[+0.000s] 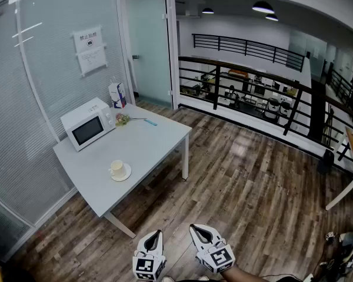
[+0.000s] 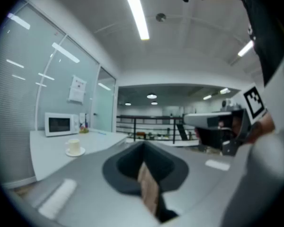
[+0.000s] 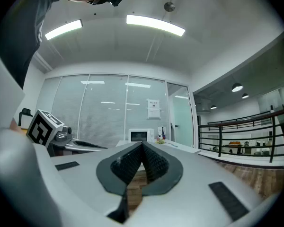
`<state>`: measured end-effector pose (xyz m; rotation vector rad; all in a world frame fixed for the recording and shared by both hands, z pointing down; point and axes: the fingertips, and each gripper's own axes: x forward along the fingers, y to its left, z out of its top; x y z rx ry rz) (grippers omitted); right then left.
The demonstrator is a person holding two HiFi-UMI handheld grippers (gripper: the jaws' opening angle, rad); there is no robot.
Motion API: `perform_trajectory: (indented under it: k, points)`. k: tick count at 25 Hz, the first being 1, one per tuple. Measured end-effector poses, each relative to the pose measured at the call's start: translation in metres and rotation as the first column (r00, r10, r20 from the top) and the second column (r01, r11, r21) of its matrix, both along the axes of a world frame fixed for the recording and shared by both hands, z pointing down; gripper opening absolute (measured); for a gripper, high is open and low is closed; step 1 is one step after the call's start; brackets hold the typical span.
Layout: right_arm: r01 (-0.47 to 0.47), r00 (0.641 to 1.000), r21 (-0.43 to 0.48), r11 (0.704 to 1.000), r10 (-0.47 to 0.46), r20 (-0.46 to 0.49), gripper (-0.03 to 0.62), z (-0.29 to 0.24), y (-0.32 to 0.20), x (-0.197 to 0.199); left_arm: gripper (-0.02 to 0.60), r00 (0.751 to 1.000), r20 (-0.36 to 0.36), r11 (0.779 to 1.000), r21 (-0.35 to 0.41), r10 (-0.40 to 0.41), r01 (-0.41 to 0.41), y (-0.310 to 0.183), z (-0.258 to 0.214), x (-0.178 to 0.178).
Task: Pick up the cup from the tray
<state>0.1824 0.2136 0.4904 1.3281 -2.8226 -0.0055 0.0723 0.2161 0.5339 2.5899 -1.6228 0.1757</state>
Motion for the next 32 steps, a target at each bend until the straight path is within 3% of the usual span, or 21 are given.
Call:
perform_trajectory:
  k: [12, 20, 32]
  points:
    - [0.008, 1.0, 0.018, 1.0, -0.008, -0.022, -0.011, -0.006, -0.01, -0.033, 0.003, 1.0, -0.02, 1.0, 0.012, 0.008, -0.008, -0.012, 0.0, -0.027]
    - [0.016, 0.999, 0.046, 0.999, -0.018, 0.043, -0.011, -0.016, -0.003, -0.065, 0.003, 1.0, -0.026, 1.0, 0.013, 0.015, -0.015, -0.008, 0.003, -0.062]
    - [0.037, 0.999, 0.04, 0.999, -0.037, 0.006, -0.011, -0.014, -0.018, -0.101, 0.003, 0.999, -0.041, 1.0, 0.019, 0.001, -0.001, -0.021, 0.0, -0.098]
